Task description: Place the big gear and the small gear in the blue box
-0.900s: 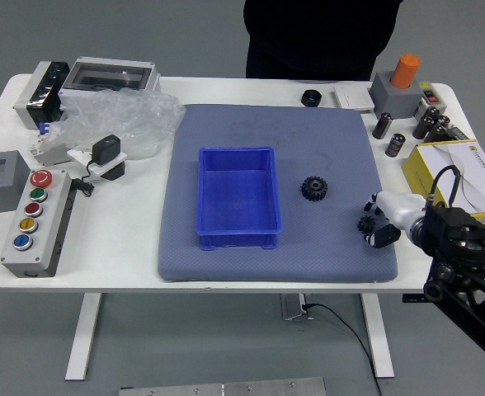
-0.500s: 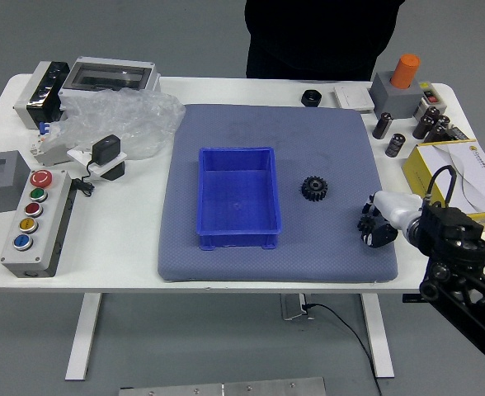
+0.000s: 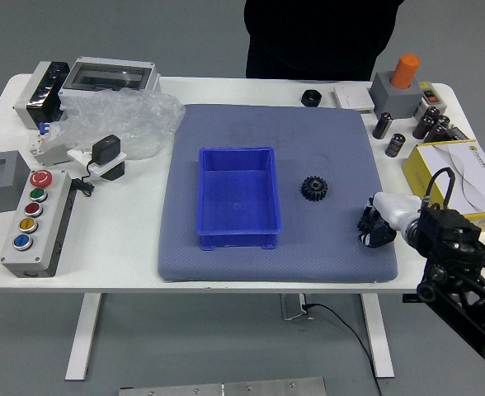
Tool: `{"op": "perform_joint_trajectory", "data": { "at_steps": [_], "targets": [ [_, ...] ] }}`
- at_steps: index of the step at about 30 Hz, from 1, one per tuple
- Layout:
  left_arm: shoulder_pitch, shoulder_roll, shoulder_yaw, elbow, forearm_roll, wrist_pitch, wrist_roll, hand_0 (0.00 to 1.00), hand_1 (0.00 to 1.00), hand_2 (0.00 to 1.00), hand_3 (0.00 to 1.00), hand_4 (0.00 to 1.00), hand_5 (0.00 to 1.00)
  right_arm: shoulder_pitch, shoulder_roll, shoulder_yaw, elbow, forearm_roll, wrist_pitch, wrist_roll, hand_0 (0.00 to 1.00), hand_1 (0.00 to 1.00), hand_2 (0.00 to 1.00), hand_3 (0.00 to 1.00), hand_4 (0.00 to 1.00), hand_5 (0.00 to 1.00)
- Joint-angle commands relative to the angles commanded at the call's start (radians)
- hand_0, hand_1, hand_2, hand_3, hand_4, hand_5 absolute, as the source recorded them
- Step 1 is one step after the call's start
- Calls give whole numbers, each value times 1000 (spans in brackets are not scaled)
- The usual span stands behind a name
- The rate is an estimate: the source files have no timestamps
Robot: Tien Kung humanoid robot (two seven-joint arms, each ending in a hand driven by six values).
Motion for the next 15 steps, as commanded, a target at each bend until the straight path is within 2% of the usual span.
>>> {"op": "perform_joint_trajectory", "data": {
  "at_steps": [1,6,7,12,13,15],
  "targets": [
    [0,0,0,0,0,0,0,825,792,801,836,626,257,0,0,0,-1,-1,-1,0,622,544,597,657,675,281],
    [0,0,-1,0,2,0,0,825,792,801,836,626,257,-1,2,2,-5,-4,-6,2,622,544,597,657,675,281],
    [0,0,-1,0,2,0,0,825,792,801,836,627,258,-2,3,3,-6,-5,-9,3,636,543,588,658,600,304],
    [1,-1,-1,0,3,-1,0,825,792,801,836,627,258,-4,5,4,-9,-6,-21,5,636,543,588,658,600,304],
    [1,-1,-1,0,4,-1,0,825,791,801,837,626,258,-4,6,4,-9,-7,-23,6,642,539,574,657,568,297],
    [1,-1,-1,0,4,-1,0,825,791,801,837,626,258,-5,8,4,-11,-10,-28,7,642,539,574,657,568,297]
  ]
}}
